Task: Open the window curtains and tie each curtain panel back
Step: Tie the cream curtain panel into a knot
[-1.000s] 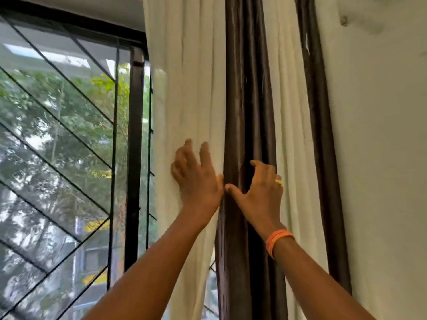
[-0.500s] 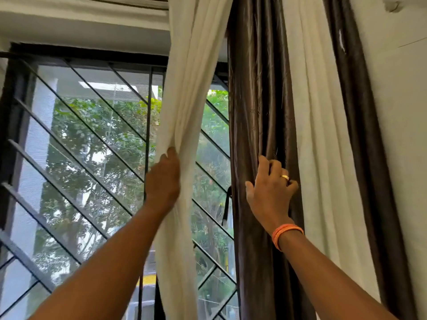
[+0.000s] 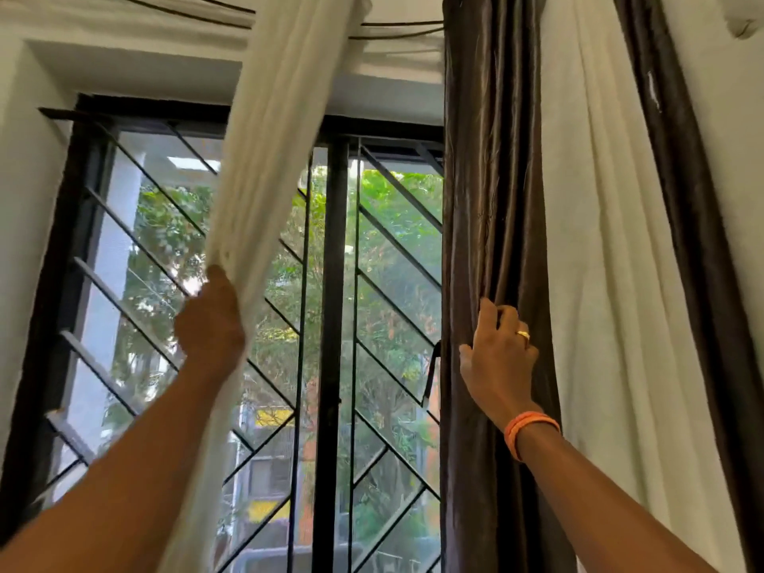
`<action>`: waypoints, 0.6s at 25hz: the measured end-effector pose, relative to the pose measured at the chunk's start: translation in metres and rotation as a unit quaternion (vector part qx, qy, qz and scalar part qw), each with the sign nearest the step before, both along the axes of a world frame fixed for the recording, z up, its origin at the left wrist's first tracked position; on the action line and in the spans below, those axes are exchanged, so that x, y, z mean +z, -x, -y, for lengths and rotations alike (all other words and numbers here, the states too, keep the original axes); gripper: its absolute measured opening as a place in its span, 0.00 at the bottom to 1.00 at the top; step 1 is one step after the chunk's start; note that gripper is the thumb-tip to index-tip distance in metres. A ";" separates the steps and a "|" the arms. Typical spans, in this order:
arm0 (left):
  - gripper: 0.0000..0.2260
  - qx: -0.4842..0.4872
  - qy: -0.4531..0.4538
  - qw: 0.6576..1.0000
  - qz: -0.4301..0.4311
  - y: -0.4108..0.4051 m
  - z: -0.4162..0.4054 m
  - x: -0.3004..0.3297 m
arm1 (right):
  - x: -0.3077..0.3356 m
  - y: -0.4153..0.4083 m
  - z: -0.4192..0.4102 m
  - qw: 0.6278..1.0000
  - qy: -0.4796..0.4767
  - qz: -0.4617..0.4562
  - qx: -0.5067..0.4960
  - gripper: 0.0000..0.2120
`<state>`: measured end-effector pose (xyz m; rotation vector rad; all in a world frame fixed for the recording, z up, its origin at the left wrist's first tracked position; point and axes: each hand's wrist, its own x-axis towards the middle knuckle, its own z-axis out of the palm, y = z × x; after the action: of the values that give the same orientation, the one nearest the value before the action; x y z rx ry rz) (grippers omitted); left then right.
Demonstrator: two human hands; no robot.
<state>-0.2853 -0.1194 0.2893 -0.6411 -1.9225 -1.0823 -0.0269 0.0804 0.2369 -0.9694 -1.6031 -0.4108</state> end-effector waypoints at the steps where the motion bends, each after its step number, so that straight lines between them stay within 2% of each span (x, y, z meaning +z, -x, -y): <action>1: 0.25 -0.009 0.010 1.000 -0.011 -0.008 -0.013 -0.007 | 0.000 0.002 0.003 1.000 0.005 -0.002 0.005 0.34; 5: 0.30 0.029 -0.012 0.996 -0.089 -0.039 -0.060 -0.023 | 0.001 0.000 0.009 1.000 0.013 -0.002 0.020 0.34; 8: 0.31 0.080 0.024 0.960 -0.267 -0.074 -0.084 -0.037 | -0.002 -0.005 0.010 0.999 0.005 -0.025 0.039 0.32; 10: 0.31 0.029 0.102 0.921 -0.375 -0.103 -0.104 -0.048 | -0.006 -0.012 0.007 0.996 -0.039 -0.052 0.061 0.29; 11: 0.31 -0.028 0.137 0.914 -0.381 -0.120 -0.113 -0.055 | -0.007 -0.016 0.005 0.993 -0.062 -0.074 0.075 0.28; 12: 0.30 -0.087 0.153 0.911 -0.372 -0.135 -0.121 -0.062 | -0.009 -0.022 0.001 0.987 -0.076 -0.102 0.095 0.26; 13: 0.27 -0.168 0.166 0.917 -0.323 -0.147 -0.130 -0.070 | -0.011 -0.028 -0.003 0.981 -0.077 -0.136 0.118 0.25; 14: 0.25 -0.260 0.181 0.924 -0.215 -0.159 -0.138 -0.078 | -0.015 -0.035 -0.007 0.974 -0.064 -0.170 0.133 0.24; 15: 0.25 -0.351 0.179 0.915 -0.084 -0.167 -0.146 -0.087 | -0.020 -0.042 -0.012 0.971 -0.039 -0.193 0.135 0.24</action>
<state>-0.1181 0.0269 0.2019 -1.6681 -1.7821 -1.0373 0.0152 0.0921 0.2166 -0.7068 -1.3271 -0.0876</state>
